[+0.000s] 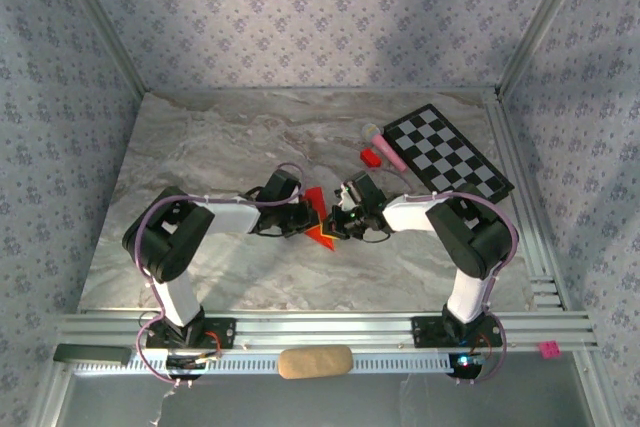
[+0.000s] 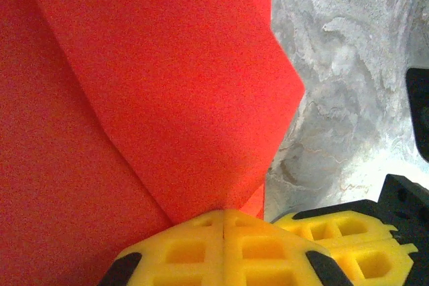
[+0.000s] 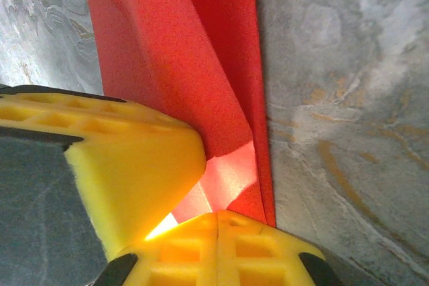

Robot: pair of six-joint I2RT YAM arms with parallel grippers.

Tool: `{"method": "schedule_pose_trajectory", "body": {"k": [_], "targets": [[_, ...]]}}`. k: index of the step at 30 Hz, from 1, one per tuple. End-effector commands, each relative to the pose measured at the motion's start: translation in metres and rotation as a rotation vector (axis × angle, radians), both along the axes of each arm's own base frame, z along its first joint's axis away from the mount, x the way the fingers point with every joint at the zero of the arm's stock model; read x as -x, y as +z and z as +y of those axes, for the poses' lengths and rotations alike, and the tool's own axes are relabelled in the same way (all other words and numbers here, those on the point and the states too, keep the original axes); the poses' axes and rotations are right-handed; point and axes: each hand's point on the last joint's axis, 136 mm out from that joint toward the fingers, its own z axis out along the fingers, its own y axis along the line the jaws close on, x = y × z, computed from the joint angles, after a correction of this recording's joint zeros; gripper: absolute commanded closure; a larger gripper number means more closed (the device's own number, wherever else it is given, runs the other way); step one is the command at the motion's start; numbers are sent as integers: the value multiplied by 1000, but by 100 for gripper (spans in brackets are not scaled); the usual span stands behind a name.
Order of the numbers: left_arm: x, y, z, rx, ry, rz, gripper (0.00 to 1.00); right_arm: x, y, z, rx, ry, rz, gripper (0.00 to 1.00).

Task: Fold a paper plane with a square sheet of paper (pick it up from the middle)
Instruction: Fourth fold the wing at the center of the table.

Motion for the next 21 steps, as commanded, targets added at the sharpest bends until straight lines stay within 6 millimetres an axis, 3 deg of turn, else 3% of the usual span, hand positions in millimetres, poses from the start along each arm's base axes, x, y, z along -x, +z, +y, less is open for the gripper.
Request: {"method": "schedule_pose_trajectory", "body": {"k": [1, 6, 12, 16, 21], "targets": [[-21, 12, -10, 21, 9, -56, 94, 21, -31, -25, 126, -3, 90, 98], [-22, 10, -9, 27, 32, -53, 92, 23, -31, -26, 125, 0, 94, 98], [-21, -9, 4, -54, 64, -2, 93, 23, -29, -25, 118, 7, 88, 98], [-10, -26, 18, -140, 77, 66, 96, 16, -9, -21, 80, 4, 28, 97], [-2, -33, 18, -145, 60, 86, 97, -1, 24, -10, 9, -3, -52, 96]]}}
